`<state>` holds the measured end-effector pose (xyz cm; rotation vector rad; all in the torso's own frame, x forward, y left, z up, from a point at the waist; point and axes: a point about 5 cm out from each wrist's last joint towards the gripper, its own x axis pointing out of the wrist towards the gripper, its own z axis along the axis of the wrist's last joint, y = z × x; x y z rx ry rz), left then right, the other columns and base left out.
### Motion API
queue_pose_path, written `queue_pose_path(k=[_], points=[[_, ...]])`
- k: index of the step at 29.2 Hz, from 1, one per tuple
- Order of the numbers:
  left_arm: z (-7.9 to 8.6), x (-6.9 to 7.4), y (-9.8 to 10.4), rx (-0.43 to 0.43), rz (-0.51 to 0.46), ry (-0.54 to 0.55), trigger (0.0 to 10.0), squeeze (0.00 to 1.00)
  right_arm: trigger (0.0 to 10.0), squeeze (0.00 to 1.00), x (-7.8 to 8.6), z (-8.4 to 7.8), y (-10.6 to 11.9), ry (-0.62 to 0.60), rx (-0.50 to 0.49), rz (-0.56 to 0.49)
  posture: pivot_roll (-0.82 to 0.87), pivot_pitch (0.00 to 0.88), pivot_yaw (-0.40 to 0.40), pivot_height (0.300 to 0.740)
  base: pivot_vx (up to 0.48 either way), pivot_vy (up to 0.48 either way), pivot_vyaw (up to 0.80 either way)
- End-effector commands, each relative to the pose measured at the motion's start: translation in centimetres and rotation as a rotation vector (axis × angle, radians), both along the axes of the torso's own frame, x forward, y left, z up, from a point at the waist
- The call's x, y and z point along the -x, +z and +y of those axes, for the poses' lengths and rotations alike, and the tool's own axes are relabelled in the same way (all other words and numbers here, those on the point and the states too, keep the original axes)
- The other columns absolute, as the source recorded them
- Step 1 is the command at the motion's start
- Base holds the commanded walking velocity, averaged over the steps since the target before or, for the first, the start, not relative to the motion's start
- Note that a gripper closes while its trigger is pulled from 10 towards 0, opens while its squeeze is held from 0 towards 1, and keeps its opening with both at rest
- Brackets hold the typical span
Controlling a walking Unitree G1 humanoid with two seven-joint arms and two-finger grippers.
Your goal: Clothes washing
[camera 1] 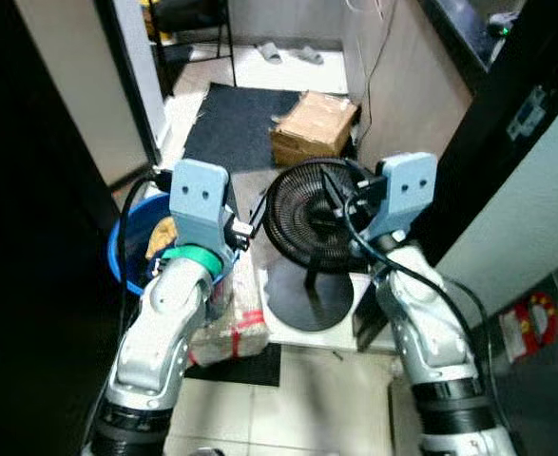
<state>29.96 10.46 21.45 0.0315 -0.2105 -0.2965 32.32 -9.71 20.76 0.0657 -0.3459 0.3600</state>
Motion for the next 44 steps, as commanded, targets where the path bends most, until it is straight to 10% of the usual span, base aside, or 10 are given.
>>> queue_pose_path(k=[1, 44], points=[[0.6, 0.0, -0.3, -0.016, 0.008, 0.029, 10.0, 0.0, 10.0, 0.0, 0.1, 0.6, 0.1, 0.022, -0.008, 0.001, 0.04, 0.052, -0.013, 0.74, 0.0, 0.48, 0.0], [1.8, -0.7, -1.4, 0.046, 0.086, 0.075, 10.0, 0.0, 10.0, 0.0, 0.5, 1.1, -0.3, 0.048, 0.024, 0.0, 0.04, 0.066, -0.007, 0.74, 0.0, 0.045, 0.36]])
